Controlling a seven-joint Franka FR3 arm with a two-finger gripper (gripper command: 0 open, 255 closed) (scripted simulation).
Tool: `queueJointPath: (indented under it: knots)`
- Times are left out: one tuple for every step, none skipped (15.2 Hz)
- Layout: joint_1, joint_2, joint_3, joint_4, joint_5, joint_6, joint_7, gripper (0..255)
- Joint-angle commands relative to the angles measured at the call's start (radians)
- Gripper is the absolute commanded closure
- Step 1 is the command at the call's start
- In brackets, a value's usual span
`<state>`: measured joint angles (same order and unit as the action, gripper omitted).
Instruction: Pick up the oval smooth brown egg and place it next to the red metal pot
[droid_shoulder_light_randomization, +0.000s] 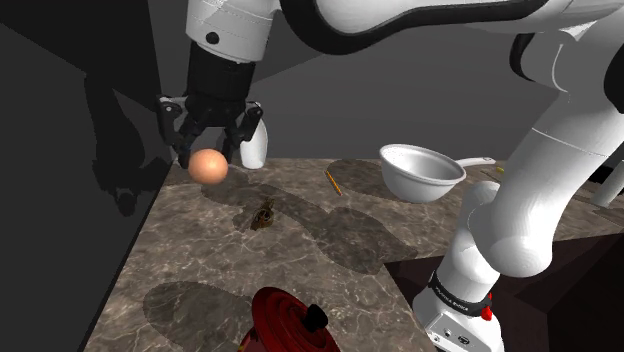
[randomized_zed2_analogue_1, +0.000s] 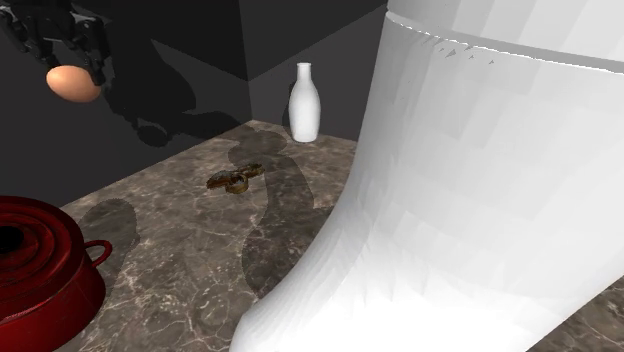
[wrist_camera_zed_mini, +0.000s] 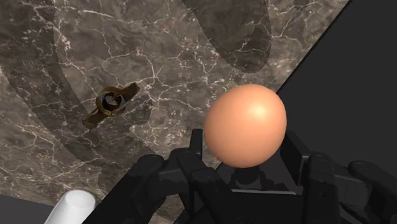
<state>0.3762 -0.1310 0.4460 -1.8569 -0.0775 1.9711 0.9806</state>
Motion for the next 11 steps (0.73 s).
queueJointPath:
  knots:
    - [0.001,0.000,0.001,-0.027,-0.001,0.027,0.005,255]
    - [0.001,0.000,0.002,-0.041,-0.002,0.040,0.007,255]
    - [0.001,0.000,0.002,-0.054,-0.003,0.054,0.009,255]
    - [0.001,0.000,0.002,-0.067,-0.003,0.067,0.010,255]
    - [0.001,0.001,0.003,-0.080,-0.004,0.080,0.012,255]
    - [0.001,0.001,0.003,-0.093,-0.005,0.094,0.014,255]
    - [0.001,0.002,0.003,-0.105,-0.006,0.107,0.016,255]
    - [0.002,0.004,0.004,-0.117,-0.008,0.120,0.018,255]
    - [0.002,0.005,0.004,-0.129,-0.009,0.133,0.020,255]
    - [0.002,0.007,0.005,-0.141,-0.011,0.146,0.022,255]
    - [0.002,0.009,0.005,-0.152,-0.013,0.159,0.025,255]
